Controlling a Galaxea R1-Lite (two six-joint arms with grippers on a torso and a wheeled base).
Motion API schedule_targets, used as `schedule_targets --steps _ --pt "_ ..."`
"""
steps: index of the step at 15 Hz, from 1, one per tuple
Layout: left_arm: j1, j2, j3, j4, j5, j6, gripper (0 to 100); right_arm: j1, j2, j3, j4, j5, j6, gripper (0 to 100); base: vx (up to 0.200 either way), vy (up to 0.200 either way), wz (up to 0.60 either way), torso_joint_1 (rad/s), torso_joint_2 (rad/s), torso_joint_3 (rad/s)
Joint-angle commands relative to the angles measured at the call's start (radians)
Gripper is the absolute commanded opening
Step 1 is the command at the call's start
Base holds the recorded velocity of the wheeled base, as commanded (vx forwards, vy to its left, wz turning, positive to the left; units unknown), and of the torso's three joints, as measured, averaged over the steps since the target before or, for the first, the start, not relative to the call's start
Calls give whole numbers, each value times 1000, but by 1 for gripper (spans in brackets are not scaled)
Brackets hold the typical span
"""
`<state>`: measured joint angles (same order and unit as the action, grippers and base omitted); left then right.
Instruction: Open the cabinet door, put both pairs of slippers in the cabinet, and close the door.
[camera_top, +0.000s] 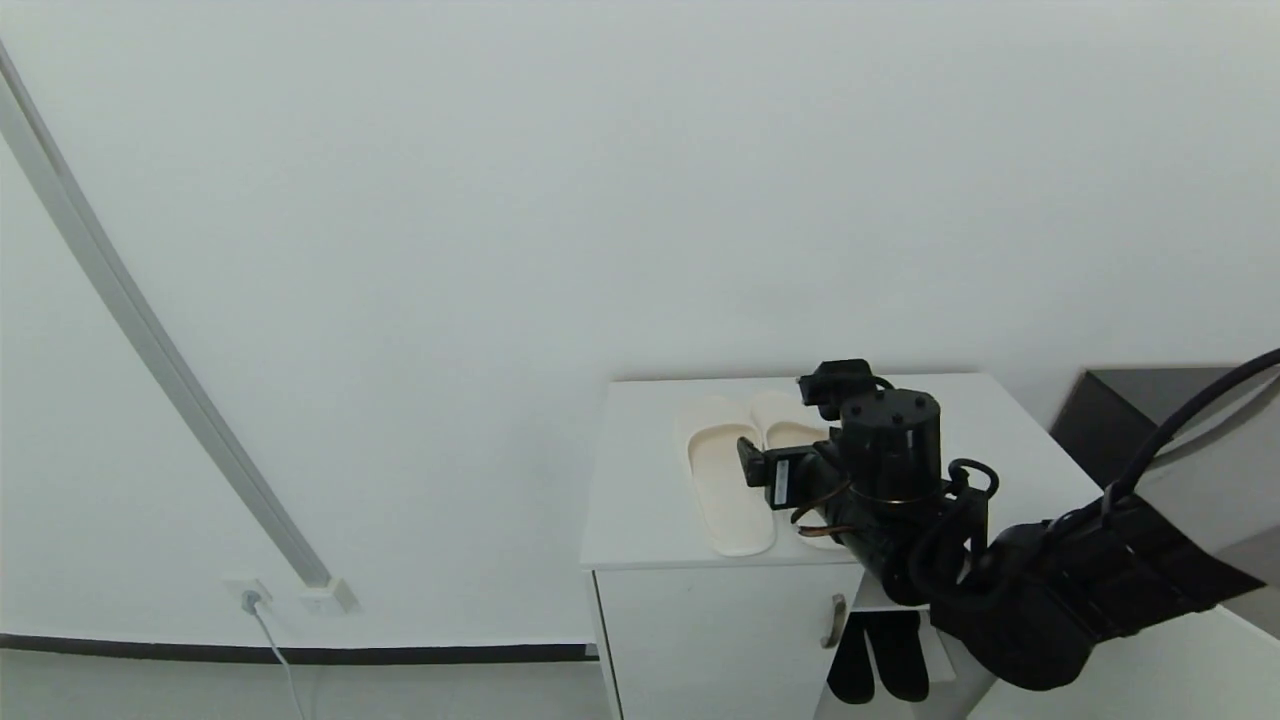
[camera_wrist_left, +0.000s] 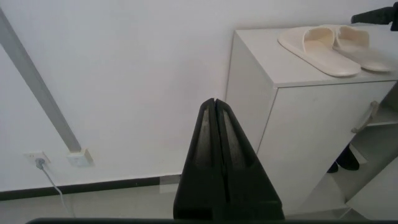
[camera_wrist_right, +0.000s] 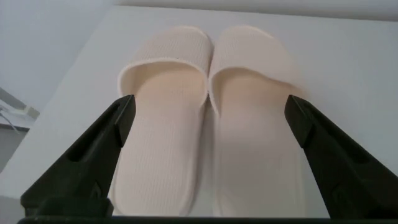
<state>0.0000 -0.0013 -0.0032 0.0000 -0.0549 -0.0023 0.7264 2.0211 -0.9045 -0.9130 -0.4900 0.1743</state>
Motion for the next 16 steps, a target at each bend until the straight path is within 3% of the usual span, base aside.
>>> schedule_targets --steps 1,16 --pt "0 1 0 0 0 -1 0 1 65 10 -7 24 1 100 0 0 0 0 0 0" --pt "0 1 0 0 0 -1 0 -87 360 -381 2 36 -87 100 0 0 0 0 0 0"
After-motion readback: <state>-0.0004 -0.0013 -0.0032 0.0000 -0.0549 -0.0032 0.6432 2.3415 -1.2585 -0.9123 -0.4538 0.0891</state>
